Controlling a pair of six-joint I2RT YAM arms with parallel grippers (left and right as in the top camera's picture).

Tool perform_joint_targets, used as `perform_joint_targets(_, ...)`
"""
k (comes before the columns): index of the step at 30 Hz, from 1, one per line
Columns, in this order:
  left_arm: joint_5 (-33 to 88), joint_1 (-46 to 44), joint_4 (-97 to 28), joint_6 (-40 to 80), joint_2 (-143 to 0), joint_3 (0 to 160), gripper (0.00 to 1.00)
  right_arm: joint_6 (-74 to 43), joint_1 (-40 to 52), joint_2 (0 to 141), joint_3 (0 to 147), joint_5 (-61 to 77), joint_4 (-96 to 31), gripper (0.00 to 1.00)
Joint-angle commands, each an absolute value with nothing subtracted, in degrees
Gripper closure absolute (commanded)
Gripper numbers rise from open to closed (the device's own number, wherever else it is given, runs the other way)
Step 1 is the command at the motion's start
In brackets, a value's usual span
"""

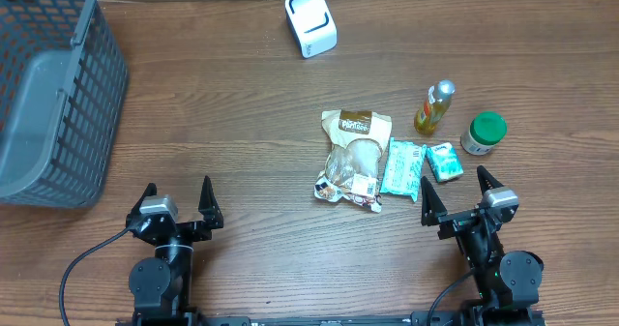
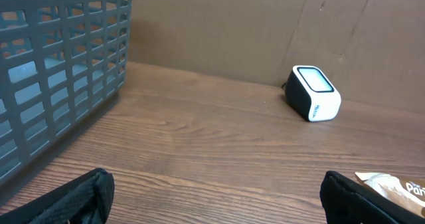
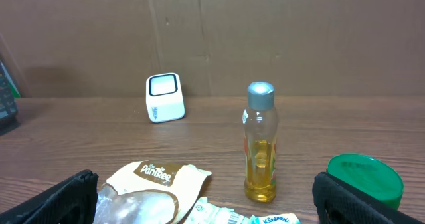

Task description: Scan the item barcode

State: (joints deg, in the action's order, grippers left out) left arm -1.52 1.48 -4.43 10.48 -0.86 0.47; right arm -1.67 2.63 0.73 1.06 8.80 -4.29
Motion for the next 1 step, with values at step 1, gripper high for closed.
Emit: perform_joint_targets(1,-1.5,1.1,-4.3,9.6,-0.3,0.3,0.00,-1.4,2.4,0.2,0.4,9.1,-4.0,0.00)
